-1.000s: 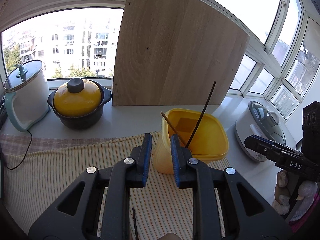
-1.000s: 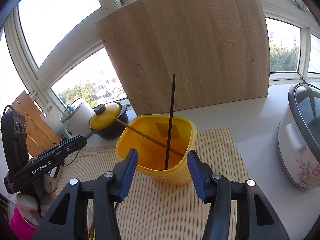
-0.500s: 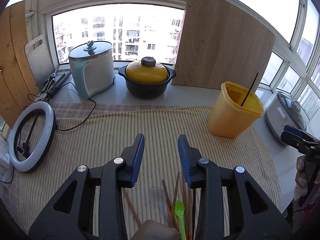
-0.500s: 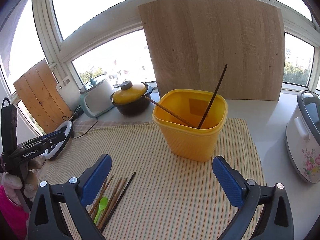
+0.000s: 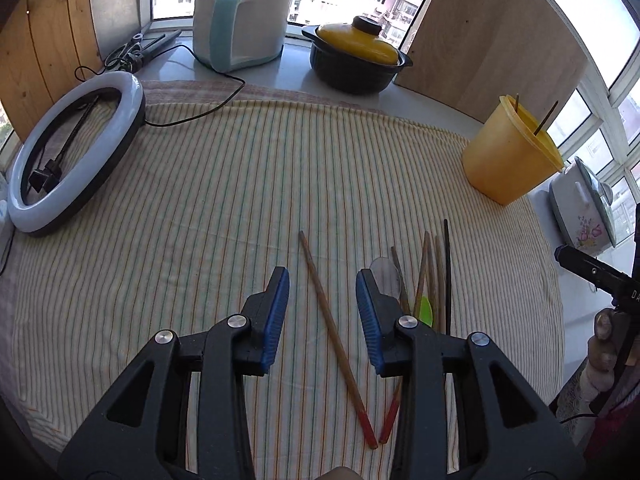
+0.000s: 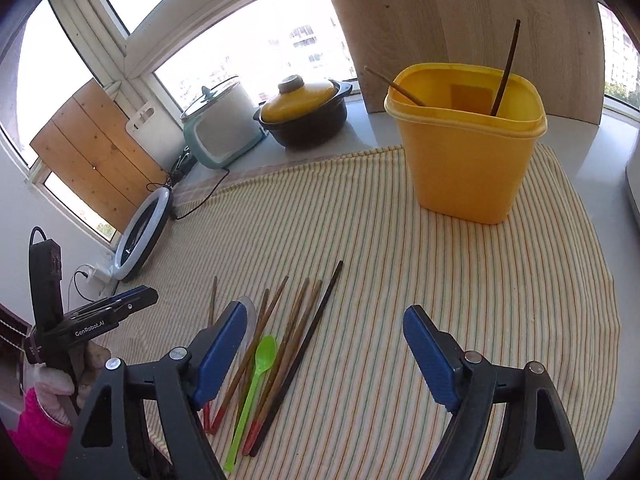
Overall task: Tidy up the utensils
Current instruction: 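Grasp another black chopstick with the right tool while the left tool grasps a wooden chopstick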
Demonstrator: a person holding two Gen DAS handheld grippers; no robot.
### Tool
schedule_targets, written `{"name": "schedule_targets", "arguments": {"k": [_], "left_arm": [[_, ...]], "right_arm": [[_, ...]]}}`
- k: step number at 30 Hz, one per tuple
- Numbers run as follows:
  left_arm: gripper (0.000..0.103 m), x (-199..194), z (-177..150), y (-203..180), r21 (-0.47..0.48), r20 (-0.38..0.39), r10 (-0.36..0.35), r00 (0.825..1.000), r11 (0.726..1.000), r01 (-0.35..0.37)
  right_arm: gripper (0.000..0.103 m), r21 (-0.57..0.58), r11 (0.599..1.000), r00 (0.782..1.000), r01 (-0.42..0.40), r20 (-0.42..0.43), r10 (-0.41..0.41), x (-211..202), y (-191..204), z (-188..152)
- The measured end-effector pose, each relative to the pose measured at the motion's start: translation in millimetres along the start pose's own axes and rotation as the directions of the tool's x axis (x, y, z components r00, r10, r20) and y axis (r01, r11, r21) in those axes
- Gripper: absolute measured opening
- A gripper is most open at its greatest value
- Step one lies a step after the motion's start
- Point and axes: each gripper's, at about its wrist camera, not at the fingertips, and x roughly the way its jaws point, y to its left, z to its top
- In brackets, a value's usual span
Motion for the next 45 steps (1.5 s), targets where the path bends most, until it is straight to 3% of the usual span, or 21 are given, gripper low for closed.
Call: {"name": "schedule_targets", "arguments": {"k": [4,8,12,20,30,34,45], "left_arm": [[0.034,11.1,-7.2,2.3,-0.010,-0.051,-0.047,0.998,0.999,0.047],[0.026,25.1,-12.1,-2.4,0.016,-0.088,-0.055,0.995,0.998,0.056],[0.018,39.6,-18.4,-3.3,0.010,-0.137,-0.069,0.988,0.997,0.072],[0.014,59.9,-20.3,3.4,-0.025,-0.180,-0.084,0.980,0.996,0.081],[0.012,70.8,-18.7,9.0,-0.041,-0.194,-0.107,0.975,0.994,0.101],[0.012,75.7,-16.4,10.3,-0.037,-0.206,-0.107,0.973,0.994,0.101],[0.012,85.6,-10.6,-3.4,0.032,-0.225,-0.043,0.973,0.998,0.052]], "right_arm": [[0.062,0.049,0.999,0.996,0.020,-0.083,-0.016,25.8,-1.6,-8.3],[0.041,0.084,0.996,0.983,0.043,-0.184,-0.027,53.7,-3.8,-18.6],[0.032,0.131,0.989,0.962,0.070,-0.271,-0.032,80.9,-3.7,-24.1],[0.019,0.130,0.985,0.938,0.117,-0.339,-0.066,109.7,9.8,-21.6],[0.014,0.170,0.974,0.929,0.148,-0.362,-0.078,123.5,13.7,-18.0],[0.013,0.127,0.975,0.922,0.180,-0.367,-0.123,125.6,20.2,-16.2],[0.009,0.094,0.979,0.904,0.183,-0.406,-0.131,132.7,22.1,-9.3]]}}
